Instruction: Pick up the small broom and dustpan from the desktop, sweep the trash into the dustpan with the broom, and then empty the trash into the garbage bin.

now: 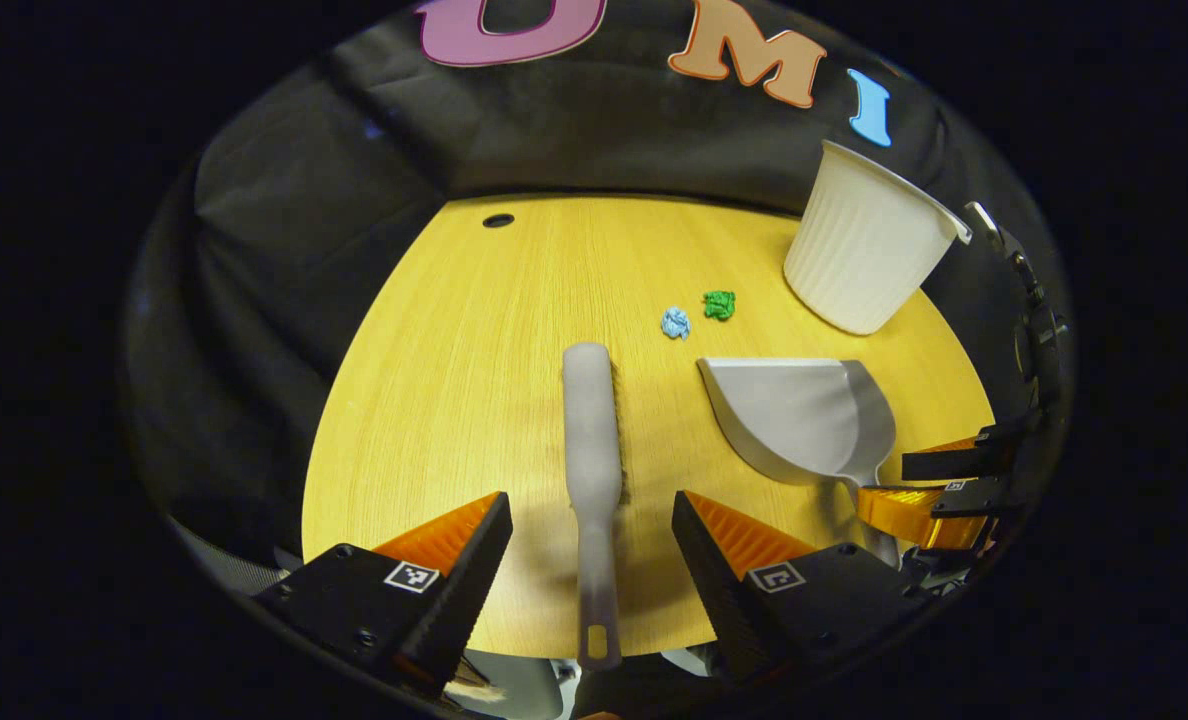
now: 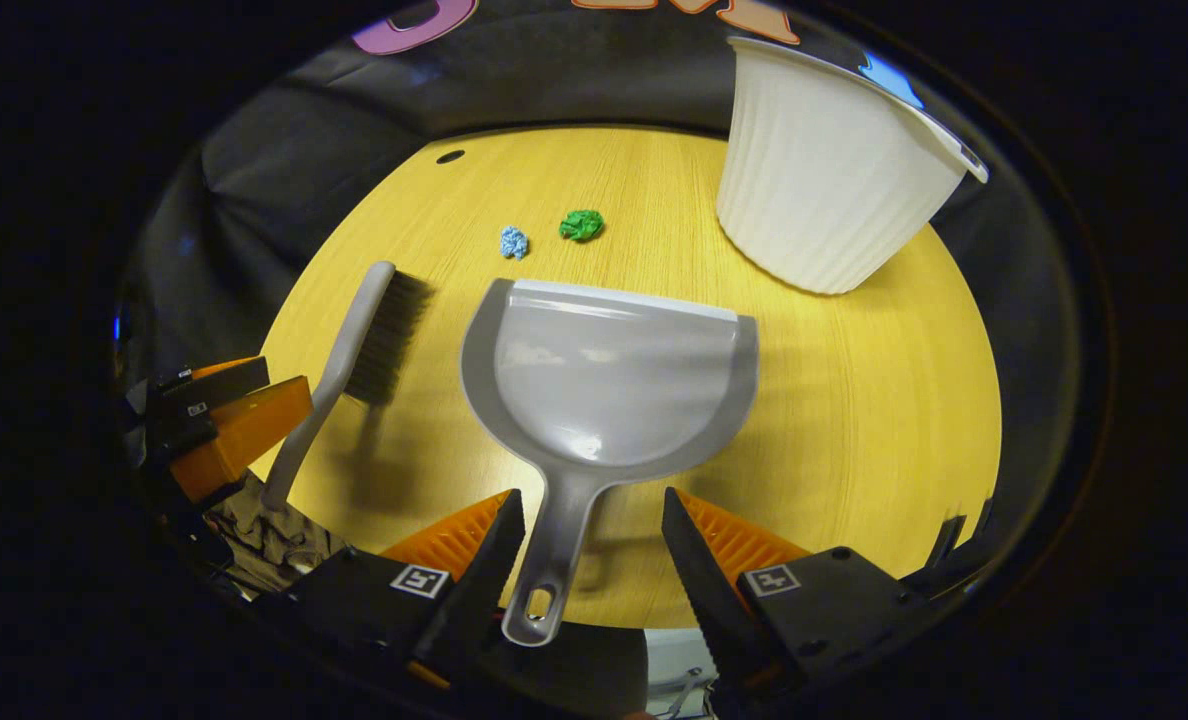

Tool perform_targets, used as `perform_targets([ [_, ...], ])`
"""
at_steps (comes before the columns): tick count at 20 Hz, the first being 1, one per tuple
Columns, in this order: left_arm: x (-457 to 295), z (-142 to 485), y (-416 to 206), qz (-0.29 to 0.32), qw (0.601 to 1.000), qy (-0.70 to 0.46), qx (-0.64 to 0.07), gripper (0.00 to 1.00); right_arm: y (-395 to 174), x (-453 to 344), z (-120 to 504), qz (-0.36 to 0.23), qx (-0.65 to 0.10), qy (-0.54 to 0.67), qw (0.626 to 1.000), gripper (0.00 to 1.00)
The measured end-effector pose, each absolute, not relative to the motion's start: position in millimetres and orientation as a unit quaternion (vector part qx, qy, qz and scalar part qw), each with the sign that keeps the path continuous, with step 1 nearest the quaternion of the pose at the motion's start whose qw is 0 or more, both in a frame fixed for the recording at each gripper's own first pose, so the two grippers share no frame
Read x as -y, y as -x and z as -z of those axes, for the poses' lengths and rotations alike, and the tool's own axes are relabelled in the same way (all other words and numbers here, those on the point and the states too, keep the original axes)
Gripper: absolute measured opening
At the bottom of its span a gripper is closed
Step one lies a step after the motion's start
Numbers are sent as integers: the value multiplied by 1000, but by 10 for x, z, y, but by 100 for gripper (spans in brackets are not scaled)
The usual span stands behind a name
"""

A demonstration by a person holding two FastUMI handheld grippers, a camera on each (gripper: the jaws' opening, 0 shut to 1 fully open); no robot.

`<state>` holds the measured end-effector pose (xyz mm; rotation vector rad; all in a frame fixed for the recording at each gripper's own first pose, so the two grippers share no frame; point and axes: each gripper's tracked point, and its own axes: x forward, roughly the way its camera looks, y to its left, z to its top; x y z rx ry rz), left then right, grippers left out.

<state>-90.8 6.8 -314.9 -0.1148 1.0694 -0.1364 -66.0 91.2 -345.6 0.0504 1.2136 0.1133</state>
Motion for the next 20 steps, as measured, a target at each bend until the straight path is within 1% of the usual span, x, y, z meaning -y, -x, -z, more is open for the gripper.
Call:
perform_targets([
  [1, -65, 3192, 953, 66, 848, 60, -522, 96, 688, -934, 3484, -54, -580, -29, 812, 89],
  [2, -55, 3220, 986, 67, 840, 67, -534, 96, 710, -972, 3542, -51, -591, -37, 804, 77],
  [3, -60, 3264, 1046, 68, 831, 71, -548, 95, 722, -970, 3589, -48, -597, -41, 800, 75],
  [5, -73, 3319, 1107, 71, 816, 73, -569, 95, 739, -999, 3647, -50, -608, -44, 791, 75],
  [6, -79, 3369, 1118, 71, 808, 70, -581, 95, 744, -1034, 3701, -50, -613, -47, 787, 72],
  [7, -68, 3431, 1116, 72, 801, 70, -590, 95, 728, -1042, 3727, -49, -615, -45, 785, 66],
  [9, -57, 3526, 1082, 73, 791, 71, -603, 93, 709, -1037, 3785, -47, -620, -37, 782, 65],
  [10, -50, 3556, 1047, 73, 789, 70, -606, 89, 687, -1061, 3795, -49, -621, -39, 782, 65],
  [11, -43, 3585, 1035, 75, 785, 69, -611, 86, 680, -1075, 3833, -45, -627, -42, 777, 60],
  [12, -36, 3602, 1011, 77, 784, 67, -613, 82, 689, -1078, 3840, -41, -630, -47, 774, 51],
  [13, -36, 3634, 1007, 78, 779, 63, -619, 80, 673, -1082, 3861, -38, -633, -48, 772, 46],
  [14, -33, 3656, 981, 79, 777, 60, -621, 75, 663, -1084, 3889, -37, -633, -47, 772, 45],
  [15, -23, 3695, 955, 79, 776, 55, -624, 75, 651, -1081, 3899, -37, -634, -46, 771, 45],
  [16, -13, 3711, 927, 82, 775, 54, -625, 63, 647, -1058, 3900, -31, -633, -46, 772, 48],
  [17, -13, 3725, 921, 83, 773, 50, -627, 61, 633, -1037, 3901, -29, -631, -45, 774, 41],
  [18, -24, 3742, 907, 83, 773, 47, -628, 52, 638, -1028, 3891, -30, -630, -46, 775, 39],
  [19, -21, 3758, 902, 84, 771, 46, -630, 46, 642, -1021, 3891, -31, -630, -43, 775, 37],
  [20, -26, 3768, 900, 84, 769, 44, -633, 38, 635, -1006, 3891, -30, -627, -43, 777, 37],
])
